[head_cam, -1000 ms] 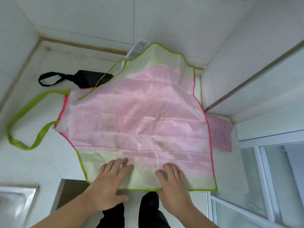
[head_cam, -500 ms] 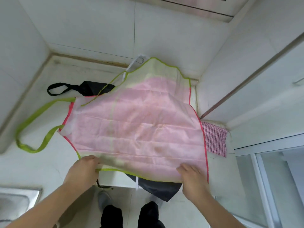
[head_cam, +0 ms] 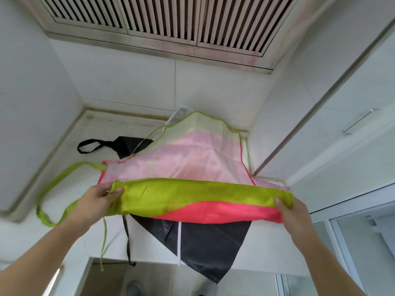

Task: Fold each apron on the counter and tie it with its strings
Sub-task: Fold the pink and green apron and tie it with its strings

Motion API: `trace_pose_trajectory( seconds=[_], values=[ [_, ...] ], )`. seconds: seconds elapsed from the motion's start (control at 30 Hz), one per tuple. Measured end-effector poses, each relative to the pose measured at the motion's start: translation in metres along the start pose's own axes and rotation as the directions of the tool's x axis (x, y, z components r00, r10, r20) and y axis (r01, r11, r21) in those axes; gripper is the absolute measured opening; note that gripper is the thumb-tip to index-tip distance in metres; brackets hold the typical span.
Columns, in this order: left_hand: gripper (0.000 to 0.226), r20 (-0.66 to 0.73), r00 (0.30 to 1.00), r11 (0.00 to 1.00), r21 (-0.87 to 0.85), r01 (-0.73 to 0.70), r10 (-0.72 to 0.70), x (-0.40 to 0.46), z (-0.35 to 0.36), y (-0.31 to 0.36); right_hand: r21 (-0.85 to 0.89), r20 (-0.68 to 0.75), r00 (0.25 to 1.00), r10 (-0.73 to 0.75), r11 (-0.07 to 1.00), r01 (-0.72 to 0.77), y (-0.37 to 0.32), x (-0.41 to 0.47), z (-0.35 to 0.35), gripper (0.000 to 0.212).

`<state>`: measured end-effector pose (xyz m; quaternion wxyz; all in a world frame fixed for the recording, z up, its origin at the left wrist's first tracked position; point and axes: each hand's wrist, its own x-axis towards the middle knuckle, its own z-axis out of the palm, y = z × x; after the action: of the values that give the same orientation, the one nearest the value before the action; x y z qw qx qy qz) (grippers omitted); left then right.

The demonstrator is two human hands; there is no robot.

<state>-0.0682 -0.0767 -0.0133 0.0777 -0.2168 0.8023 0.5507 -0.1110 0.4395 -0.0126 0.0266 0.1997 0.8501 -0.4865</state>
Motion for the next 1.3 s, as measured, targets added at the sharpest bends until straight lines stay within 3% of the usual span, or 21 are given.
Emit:
trace_pose_trajectory(
  seconds=[0.07, 0.13, 0.2, 0.33, 0.47, 0.7, 0.97, 1.07, 1.1, 1.17, 1.23, 1.3],
  values=[
    [0.019, 0.182, 0.981, 0.987, 0.155, 0.045, -0.073, 0.000, -0.009, -0.003, -0.232, 0.156, 0.987, 0.024, 0.973, 0.013, 0.016, -0.001, -0.007, 0.020],
    [0.028, 0.418, 0.886, 0.935, 0.350, 0.050, -0.204, -0.004, -0.019, -0.005, -0.430, 0.354, 0.929, 0.104, 0.901, 0.064, 0.027, -0.005, -0.015, 0.020],
    [0.023, 0.476, 0.840, 0.867, 0.499, -0.014, -0.260, -0.008, -0.025, -0.007, -0.503, 0.430, 0.894, 0.124, 0.855, 0.123, 0.034, -0.009, -0.024, 0.020],
    [0.024, 0.348, 0.924, 0.798, 0.597, -0.086, -0.161, -0.005, -0.021, -0.016, -0.526, 0.410, 0.902, 0.136, 0.843, 0.111, 0.030, -0.011, -0.023, 0.017],
    [0.021, 0.172, 0.982, 0.815, 0.578, -0.032, -0.083, 0.000, -0.008, -0.027, -0.505, 0.349, 0.930, 0.114, 0.859, 0.084, 0.029, -0.010, -0.017, 0.020],
    [0.040, -0.024, 0.995, 0.788, 0.612, -0.063, 0.098, 0.018, 0.011, -0.011, -0.476, 0.158, 0.982, 0.106, 0.879, -0.019, 0.028, 0.008, 0.001, 0.006],
    [0.043, 0.046, 0.995, 0.769, 0.631, -0.101, 0.093, 0.089, 0.051, -0.013, -0.549, 0.010, 0.961, 0.276, 0.805, -0.226, 0.064, 0.042, 0.024, 0.009],
    [0.029, 0.080, 0.993, 0.788, 0.604, -0.120, 0.090, 0.110, 0.070, -0.015, -0.500, -0.068, 0.962, 0.266, 0.825, -0.263, 0.083, 0.045, 0.035, 0.014],
    [0.020, 0.064, 0.994, 0.812, 0.574, -0.105, 0.084, 0.113, 0.075, -0.016, -0.455, -0.116, 0.954, 0.277, 0.839, -0.299, 0.089, 0.042, 0.039, 0.020],
    [0.037, -0.020, 0.998, 0.829, 0.558, -0.045, 0.067, 0.112, 0.082, -0.022, -0.353, -0.217, 0.913, 0.345, 0.844, -0.403, 0.103, 0.030, 0.045, 0.036],
    [0.049, -0.091, 0.993, 0.807, 0.591, -0.011, 0.080, 0.101, 0.088, -0.035, -0.302, -0.278, 0.852, 0.444, 0.802, -0.516, 0.115, 0.006, 0.049, 0.048],
    [0.054, -0.078, 0.995, 0.788, 0.615, 0.003, 0.057, 0.085, 0.090, -0.048, -0.349, -0.248, 0.792, 0.557, 0.712, -0.610, 0.126, -0.025, 0.050, 0.051]
  ],
)
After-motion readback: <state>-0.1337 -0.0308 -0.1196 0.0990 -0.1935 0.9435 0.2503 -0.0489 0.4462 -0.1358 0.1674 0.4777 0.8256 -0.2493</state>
